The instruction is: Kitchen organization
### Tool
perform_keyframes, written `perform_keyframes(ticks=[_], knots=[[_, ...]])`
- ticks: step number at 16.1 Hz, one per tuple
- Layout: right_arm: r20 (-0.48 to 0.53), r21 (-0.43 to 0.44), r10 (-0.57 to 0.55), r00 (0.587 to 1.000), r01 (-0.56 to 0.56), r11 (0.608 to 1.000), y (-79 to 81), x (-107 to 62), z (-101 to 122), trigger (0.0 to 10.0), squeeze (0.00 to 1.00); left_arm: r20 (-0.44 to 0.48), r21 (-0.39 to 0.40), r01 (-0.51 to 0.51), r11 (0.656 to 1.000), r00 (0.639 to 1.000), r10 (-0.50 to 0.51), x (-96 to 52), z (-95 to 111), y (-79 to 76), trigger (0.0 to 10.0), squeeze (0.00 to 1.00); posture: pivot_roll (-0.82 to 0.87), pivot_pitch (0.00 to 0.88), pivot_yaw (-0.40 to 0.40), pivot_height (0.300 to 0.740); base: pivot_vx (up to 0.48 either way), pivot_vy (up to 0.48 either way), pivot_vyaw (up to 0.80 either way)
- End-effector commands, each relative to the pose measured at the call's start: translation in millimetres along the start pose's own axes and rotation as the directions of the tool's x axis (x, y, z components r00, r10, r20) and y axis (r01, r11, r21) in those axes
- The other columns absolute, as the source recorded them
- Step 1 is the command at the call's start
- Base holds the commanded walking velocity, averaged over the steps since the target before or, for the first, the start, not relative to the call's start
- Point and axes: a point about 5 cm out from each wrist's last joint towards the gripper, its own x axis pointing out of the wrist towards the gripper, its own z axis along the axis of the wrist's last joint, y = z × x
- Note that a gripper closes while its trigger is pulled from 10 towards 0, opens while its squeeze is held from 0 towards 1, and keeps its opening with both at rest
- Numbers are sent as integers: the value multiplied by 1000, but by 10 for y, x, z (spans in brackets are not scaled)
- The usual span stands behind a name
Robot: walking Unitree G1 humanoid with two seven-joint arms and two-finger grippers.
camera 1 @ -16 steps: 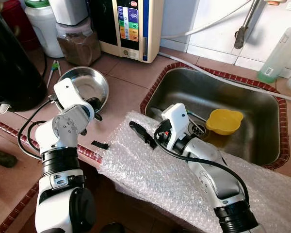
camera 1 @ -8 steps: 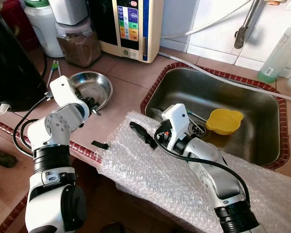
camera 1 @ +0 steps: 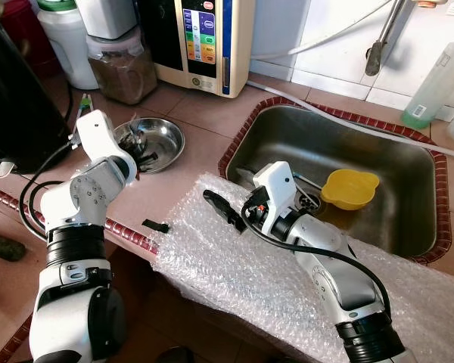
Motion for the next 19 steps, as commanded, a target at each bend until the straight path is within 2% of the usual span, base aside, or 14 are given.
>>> perform_keyframes(ticks=[1,2,3,4,5,6,9,11,13,14,16,17,18,19], knots=[[13,-3,1,1000,-1,1000,-1,-16,34,10000,0,42,47,-10,999,999,8,-14,66,26,0,0,21,108,21,740,0,0,0],[13,-3,1,1000,-1,1000,-3,-17,35,10000,0,56,61,-9,998,998,5,-19,89,15,0,0,20,107,20,740,0,0,0],[13,-2,-4,1000,4,1000,-11,-16,37,10000,0,137,85,56,995,988,-67,-44,196,-73,0,0,20,106,19,740,0,0,0],[26,23,-21,999,21,1000,-33,-15,51,10000,0,178,83,188,979,963,-200,-92,269,-253,0,0,32,106,10,740,0,0,0],[38,49,-41,998,39,998,-56,-2,68,10000,0,200,100,281,954,934,-296,-140,314,-371,0,0,38,107,7,740,0,0,0],[57,86,-63,996,58,995,-83,36,100,10000,0,192,158,403,901,883,-429,-225,327,-508,0,0,41,105,3,740,0,0,0],[61,67,-73,995,69,995,-102,55,126,10000,0,180,219,488,845,831,-527,-314,274,-547,0,0,44,105,1,740,0,0,0],[50,68,-96,994,93,993,-142,11,105,10000,0,160,251,581,774,764,-625,-422,232,-585,0,0,38,107,1,740,0,0,0],[44,123,-126,991,120,985,-200,-52,78,10000,0,104,286,680,675,678,-727,-525,166,-653,0,0,30,108,0,740,0,0,0],[46,139,-138,989,130,982,-236,-78,82,10000,0,68,293,690,662,675,-734,-524,116,-660,0,0,27,108,2,740,0,0,0],[42,137,-159,986,152,979,-312,-128,72,10000,0,58,252,742,621,629,-775,-569,69,-696,0,0,23,109,2,740,0,0,0],[39,151,-183,982,175,973,-377,-162,67,10000,0,39,249,777,578,588,-808,-621,41,-724,0,0,23,110,2,740,0,0,0],[54,237,-204,977,186,953,-460,-205,85,10000,0,7,201,838,508,517,-856,-699,-30,-763,0,0,20,111,0,740,0,0,0],[68,297,-215,974,186,937,-501,-225,102,10000,0,11,169,861,481,486,-874,-729,-63,-775,0,0,19,113,0,740,0,0,0]])
